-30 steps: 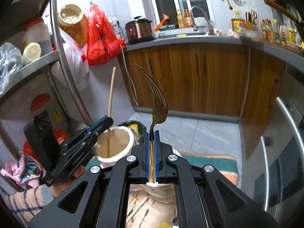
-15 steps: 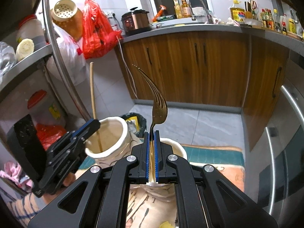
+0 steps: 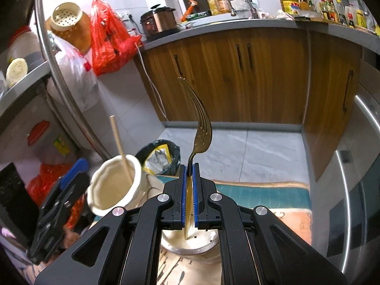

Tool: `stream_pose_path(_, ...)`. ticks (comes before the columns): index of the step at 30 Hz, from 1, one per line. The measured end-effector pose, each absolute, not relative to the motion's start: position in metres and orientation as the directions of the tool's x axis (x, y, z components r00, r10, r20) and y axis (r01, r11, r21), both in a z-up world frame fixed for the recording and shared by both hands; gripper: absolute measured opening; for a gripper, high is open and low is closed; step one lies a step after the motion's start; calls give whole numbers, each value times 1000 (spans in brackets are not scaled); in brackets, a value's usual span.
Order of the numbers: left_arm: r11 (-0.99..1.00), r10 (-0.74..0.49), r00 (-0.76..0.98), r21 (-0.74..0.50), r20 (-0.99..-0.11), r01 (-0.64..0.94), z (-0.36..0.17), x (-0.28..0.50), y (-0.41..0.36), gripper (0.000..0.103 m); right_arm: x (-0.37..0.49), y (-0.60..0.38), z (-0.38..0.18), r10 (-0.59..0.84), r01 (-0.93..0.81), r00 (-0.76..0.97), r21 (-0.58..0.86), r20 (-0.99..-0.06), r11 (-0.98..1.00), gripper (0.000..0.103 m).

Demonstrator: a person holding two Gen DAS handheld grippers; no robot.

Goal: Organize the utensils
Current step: 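Drop the chopstick into the tall holder while the right tool drops the fork into the short one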

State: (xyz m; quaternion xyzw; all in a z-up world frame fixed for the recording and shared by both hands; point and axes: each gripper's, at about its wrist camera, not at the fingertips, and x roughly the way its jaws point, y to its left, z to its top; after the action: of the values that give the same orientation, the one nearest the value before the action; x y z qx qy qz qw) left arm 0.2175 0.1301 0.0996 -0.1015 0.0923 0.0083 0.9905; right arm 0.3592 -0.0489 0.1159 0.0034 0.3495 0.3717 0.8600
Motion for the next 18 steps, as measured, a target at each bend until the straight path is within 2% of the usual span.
stream_pose_path(3, 979, -7, 984, -200, -179, -29, 102, 208, 131, 61, 359, -50, 115, 646, -642, 474, 268, -599, 719, 16)
stream_pose_path(4, 980, -6, 985, -199, -175, -30, 103, 205, 131, 64, 358, -51, 115, 644, -642, 474, 265, -600, 719, 22)
stream_pose_path(7, 980, 1, 986, -196, -165, -34, 106, 195, 132, 66, 353, -55, 116, 645, -645, 480, 260, -594, 719, 33)
stream_pose_path(10, 978, 7, 987, -203, -161, -40, 107, 182, 132, 70, 348, -64, 117, 648, -641, 486, 265, -586, 720, 37)
stream_pose_path(18, 980, 0, 982, -196, -188, -38, 97, 152, 125, 71, 318, -104, 122, 663, -647, 507, 265, -550, 715, 41)
